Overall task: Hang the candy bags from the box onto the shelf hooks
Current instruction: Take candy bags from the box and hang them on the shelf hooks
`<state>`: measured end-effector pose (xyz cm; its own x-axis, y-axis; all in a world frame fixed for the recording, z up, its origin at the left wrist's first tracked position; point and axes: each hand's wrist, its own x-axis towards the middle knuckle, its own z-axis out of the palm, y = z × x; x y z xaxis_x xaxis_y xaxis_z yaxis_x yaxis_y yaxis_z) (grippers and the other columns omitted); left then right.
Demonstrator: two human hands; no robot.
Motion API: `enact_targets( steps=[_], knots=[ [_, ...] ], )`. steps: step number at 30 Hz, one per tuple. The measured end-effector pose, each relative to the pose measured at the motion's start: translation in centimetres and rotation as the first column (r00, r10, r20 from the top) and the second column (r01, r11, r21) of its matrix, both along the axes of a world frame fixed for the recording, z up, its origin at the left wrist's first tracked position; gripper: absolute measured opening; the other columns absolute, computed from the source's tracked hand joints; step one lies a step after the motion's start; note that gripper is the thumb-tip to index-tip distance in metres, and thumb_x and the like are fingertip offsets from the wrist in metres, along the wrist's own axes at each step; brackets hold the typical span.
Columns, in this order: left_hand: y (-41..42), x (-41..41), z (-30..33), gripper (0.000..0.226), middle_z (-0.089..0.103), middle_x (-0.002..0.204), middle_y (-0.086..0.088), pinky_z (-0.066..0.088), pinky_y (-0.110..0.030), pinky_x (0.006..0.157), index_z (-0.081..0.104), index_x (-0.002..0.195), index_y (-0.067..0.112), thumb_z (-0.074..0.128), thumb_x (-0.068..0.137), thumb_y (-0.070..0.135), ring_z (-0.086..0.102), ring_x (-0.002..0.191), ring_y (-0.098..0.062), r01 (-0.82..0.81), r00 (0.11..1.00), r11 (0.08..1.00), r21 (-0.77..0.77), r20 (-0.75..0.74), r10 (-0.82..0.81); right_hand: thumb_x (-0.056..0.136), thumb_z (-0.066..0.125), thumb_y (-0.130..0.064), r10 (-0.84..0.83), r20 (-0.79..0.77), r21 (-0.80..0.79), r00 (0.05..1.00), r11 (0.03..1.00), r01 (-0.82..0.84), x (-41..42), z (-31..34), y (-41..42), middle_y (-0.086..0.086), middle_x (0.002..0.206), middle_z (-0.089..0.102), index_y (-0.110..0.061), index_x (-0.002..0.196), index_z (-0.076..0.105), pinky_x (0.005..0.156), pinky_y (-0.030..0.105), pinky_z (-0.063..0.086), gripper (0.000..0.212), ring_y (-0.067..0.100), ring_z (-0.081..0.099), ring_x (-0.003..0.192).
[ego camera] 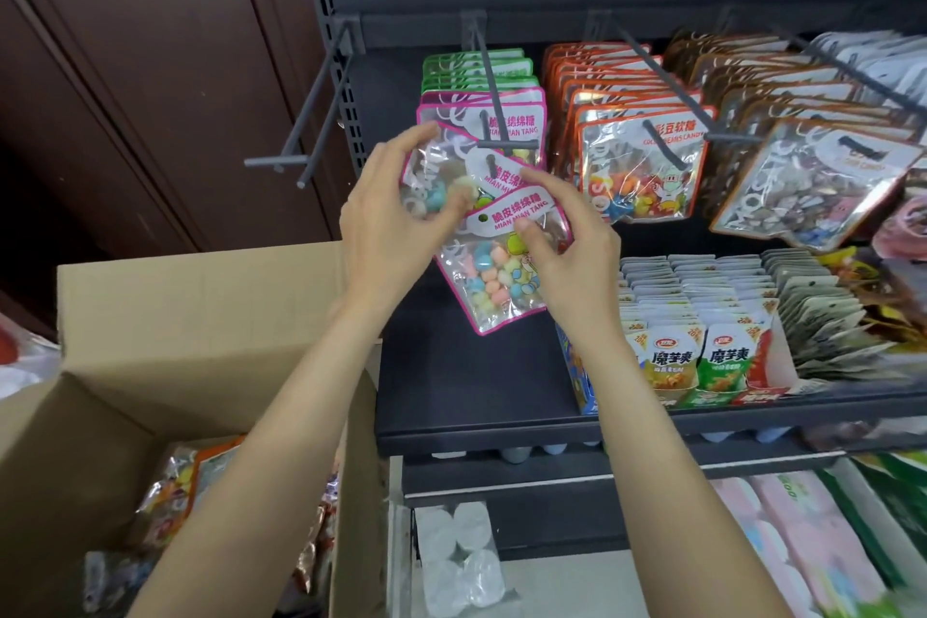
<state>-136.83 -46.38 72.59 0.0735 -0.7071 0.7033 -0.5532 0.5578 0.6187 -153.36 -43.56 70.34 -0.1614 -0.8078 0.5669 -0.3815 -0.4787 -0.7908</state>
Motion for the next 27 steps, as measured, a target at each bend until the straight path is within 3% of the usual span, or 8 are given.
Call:
enact_targets(
  steps=[6,11,14,17,19,21,24,27],
  knots=[
    [-4.1,-0.6,1.0,0.06,0.052,0.117,-0.002,0.039,-0.02,0.075,0.052,0.134,0.022,0.074,0.079,0.032,0.054,0.105,-0.012,-0.197,0.963,0.98,-0.019,0.185,0.197,0.089,0.063,-0.004,-0.133,-0.229,0.008,0.964,0.99,0.139,0.2,-0.1,-4.5,0.006,0.12,0.057,-0.023,0.132,0.058,0.084,0.039,0.056,0.047,0.018,0.059,0.103],
    [-6.2,-1.6,1.0,0.059,0.048,0.12,-0.006,0.035,-0.02,0.07,0.052,0.132,0.023,0.074,0.078,0.027,0.054,0.104,-0.018,-0.246,0.956,0.969,0.02,0.17,0.239,0.087,0.063,-0.002,-0.187,-0.313,-0.05,0.931,0.982,0.18,0.0,-0.8,-3.4,0.005,0.115,0.052,-0.027,0.131,0.059,0.076,0.03,0.051,0.051,0.007,0.048,0.094],
    [-6.4,-1.8,0.7,0.057,0.045,0.123,-0.007,0.035,-0.013,0.073,0.052,0.132,0.021,0.072,0.079,0.023,0.052,0.108,-0.016,-0.174,0.982,0.982,0.069,0.082,0.168,0.089,0.06,-0.004,-0.126,-0.261,-0.007,0.957,0.992,0.129,-1.1,-0.5,-1.7,-0.002,0.114,0.059,-0.032,0.131,0.058,0.077,0.026,0.05,0.05,0.007,0.053,0.08],
    [-5.6,-1.2,-0.2,0.051,0.041,0.13,-0.011,0.032,-0.003,0.089,0.054,0.129,0.016,0.071,0.082,0.023,0.045,0.119,-0.017,-0.103,0.994,0.994,0.048,0.039,0.101,0.091,0.059,-0.001,0.047,-0.034,0.033,0.998,0.998,-0.046,-2.5,0.6,0.7,-0.014,0.12,0.062,-0.028,0.129,0.057,0.083,0.013,0.046,0.047,-0.003,0.06,0.1],
    [-4.1,-0.5,-0.6,0.044,0.04,0.134,-0.009,0.036,-0.021,0.105,0.055,0.128,0.018,0.067,0.086,0.028,0.042,0.126,-0.018,-0.078,0.997,0.996,0.041,-0.018,0.079,0.092,0.061,-0.001,0.128,0.136,0.02,0.982,0.991,-0.131,-3.1,1.2,1.9,-0.009,0.114,0.065,-0.028,0.128,0.052,0.079,0.016,0.049,0.046,0.0,0.062,0.102],
    [-1.5,-0.2,-0.5,0.031,0.047,0.131,-0.004,0.041,-0.028,0.102,0.057,0.122,0.026,0.058,0.092,0.033,0.046,0.123,-0.012,-0.031,0.982,0.999,0.025,-0.186,0.035,0.092,0.062,-0.003,0.176,0.248,-0.015,0.953,0.984,-0.178,-3.3,1.8,2.5,0.003,0.104,0.068,-0.032,0.122,0.045,0.072,0.022,0.051,0.045,0.01,0.067,0.093],
    [3.2,-0.6,0.1,0.019,0.056,0.119,0.001,0.043,-0.021,0.091,0.054,0.112,0.029,0.05,0.094,0.031,0.055,0.11,-0.009,0.16,0.915,0.986,-0.046,-0.367,-0.166,0.091,0.062,-0.007,0.18,0.238,-0.059,0.954,0.983,-0.171,-2.9,2.5,2.1,0.012,0.108,0.065,-0.033,0.113,0.044,0.073,0.032,0.053,0.039,0.018,0.066,0.098],
    [5.4,-0.9,0.1,0.028,0.048,0.127,0.004,0.05,-0.023,0.085,0.052,0.115,0.034,0.062,0.089,0.029,0.053,0.12,-0.019,0.337,0.917,0.941,-0.038,-0.211,-0.337,0.091,0.061,-0.004,0.155,0.116,-0.088,0.981,0.985,-0.145,-2.0,3.0,1.2,0.008,0.117,0.062,-0.022,0.117,0.053,0.084,0.03,0.052,0.033,0.02,0.062,0.11]
  ],
)
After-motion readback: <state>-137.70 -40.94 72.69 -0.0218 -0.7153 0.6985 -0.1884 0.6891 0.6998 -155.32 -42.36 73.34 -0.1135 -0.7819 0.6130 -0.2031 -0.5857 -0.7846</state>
